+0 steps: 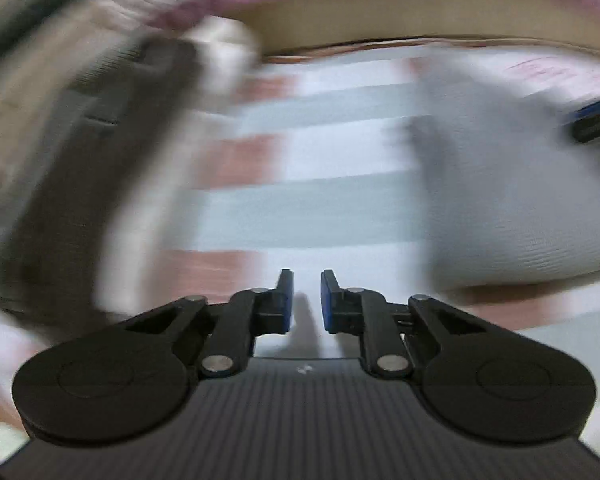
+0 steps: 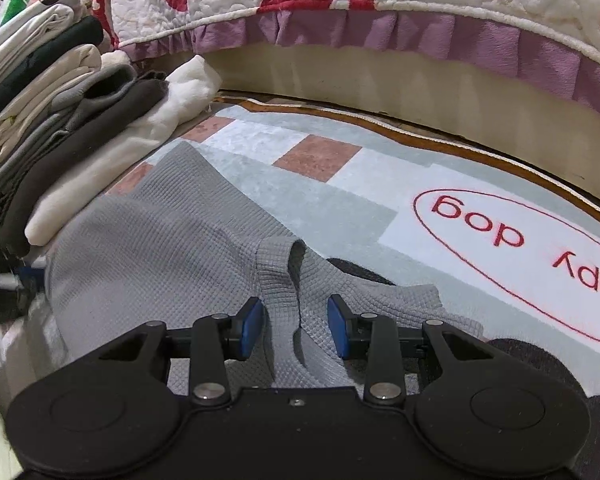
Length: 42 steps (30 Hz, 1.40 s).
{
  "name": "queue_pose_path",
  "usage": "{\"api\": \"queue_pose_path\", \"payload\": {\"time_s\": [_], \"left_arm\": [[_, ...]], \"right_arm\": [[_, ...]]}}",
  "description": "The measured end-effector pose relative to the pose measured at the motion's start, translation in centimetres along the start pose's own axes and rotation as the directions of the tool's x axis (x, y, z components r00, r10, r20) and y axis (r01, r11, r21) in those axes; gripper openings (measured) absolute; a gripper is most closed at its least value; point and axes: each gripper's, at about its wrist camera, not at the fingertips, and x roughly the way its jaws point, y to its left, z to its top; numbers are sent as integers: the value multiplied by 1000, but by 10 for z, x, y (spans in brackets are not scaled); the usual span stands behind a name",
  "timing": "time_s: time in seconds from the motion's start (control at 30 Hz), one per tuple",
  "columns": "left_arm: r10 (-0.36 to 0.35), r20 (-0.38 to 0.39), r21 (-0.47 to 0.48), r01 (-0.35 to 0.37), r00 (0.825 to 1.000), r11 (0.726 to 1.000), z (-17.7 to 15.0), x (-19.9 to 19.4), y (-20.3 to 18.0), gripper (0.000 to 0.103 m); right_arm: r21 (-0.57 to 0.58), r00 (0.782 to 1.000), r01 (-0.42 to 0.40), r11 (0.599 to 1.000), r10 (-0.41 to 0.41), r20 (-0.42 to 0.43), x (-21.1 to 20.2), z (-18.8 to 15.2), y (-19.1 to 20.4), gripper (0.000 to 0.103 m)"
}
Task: Fold clothes
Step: 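Open both grippers and release the folded grey garment, then pinch the folded grey garment edge with the left gripper while the right gripper pinches another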
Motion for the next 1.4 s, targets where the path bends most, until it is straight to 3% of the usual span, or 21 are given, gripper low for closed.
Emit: {"api": "queue_pose_path", "payload": {"time_s": [0.07, 0.1, 0.13, 0.2, 0.23, 0.33, 0.43, 0.5, 0.57, 0.63, 0.67, 0.73, 0.8, 0.9, 0.93, 1.03, 1.17, 1.27, 1.33, 1.4], "left_arm": [[-104, 37, -169, 109, 994, 980, 2, -9, 29, 15], [-156, 65, -248, 168, 986, 954, 3, -14, 42, 15], [-231, 114, -297, 255, 966, 920, 4, -19, 48, 16], [-317, 193, -284, 362, 929, 888, 8, -30, 44, 16], [-361, 215, -268, 410, 908, 872, 9, -33, 40, 17], [-475, 232, -245, 524, 849, 816, 12, -34, 27, 18], [-493, 180, -223, 523, 851, 823, 17, -26, 9, 18], [-417, 135, -189, 437, 899, 879, 22, -12, -4, 18], [-296, 122, -152, 312, 947, 938, 23, -1, -12, 12], [-164, 125, -108, 178, 978, 978, 22, 9, -19, 27], [-162, 133, -118, 178, 978, 977, 20, 10, -17, 27], [-160, 131, -146, 179, 978, 973, 19, 10, -12, 28], [-109, 108, -156, 125, 988, 980, 19, 8, -6, 28], [18, -6, -180, -19, 1000, 983, 16, 22, 4, 26], [1, -28, -233, -7, 1000, 973, 13, 23, 13, 26], [-136, -28, -426, 112, 990, 898, 3, 8, 43, 28], [-313, -1, -620, 245, 950, 745, -16, -8, 68, 38], [-432, 4, -738, 294, 902, 607, -37, -2, 68, 40], [-510, 4, -772, 327, 860, 545, -43, 7, 58, 41], [-582, 8, -802, 354, 813, 482, -49, 15, 48, 41]], "right_arm": [[4, 1000, 0, 1000, 0, 1, 0, 0, 0, 38], [13, 1000, 1, 1000, -1, 5, -1, 0, -1, 38], [24, 1000, 4, 1000, -4, 12, -3, 0, -1, 38], [58, 999, 19, 998, -21, 36, -9, -1, -2, 39], [94, 997, 37, 995, -44, 70, -17, -4, -4, 44], [197, 986, 42, 979, -74, 153, -42, -15, -10, 45], [193, 983, 27, 981, -61, 171, -58, -21, -9, 45], [155, 985, 26, 988, -52, 166, -62, -23, -3, 45], [120, 986, 23, 993, -42, 160, -63, -27, 3, 45], [112, 986, 37, 993, -55, 160, -69, -34, 5, 46], [108, 985, 44, 993, -61, 161, -72, -38, 7, 52], [212, 986, 27, 977, -61, 153, -82, -54, -7, 58], [333, 989, 12, 943, -61, 135, -92, -72, -24, 58], [454, 994, -10, 891, -41, 102, -106, -97, -39, 58], [486, 995, -23, 874, -28, 98, -111, -105, -42, 58], [599, 996, -70, 797, 19, 92, -119, -128, -44, 58], [737, 986, -164, 656, 124, 108, -112, -152, -34, 59], [799, 977, -207, 564, 164, 136, -97, -158, -22, 59], [831, 973, -222, 510, 166, 158, -88, -160, -16, 59], [847, 973, -228, 480, 138, 184, -80, -160, -12, 59]]}}
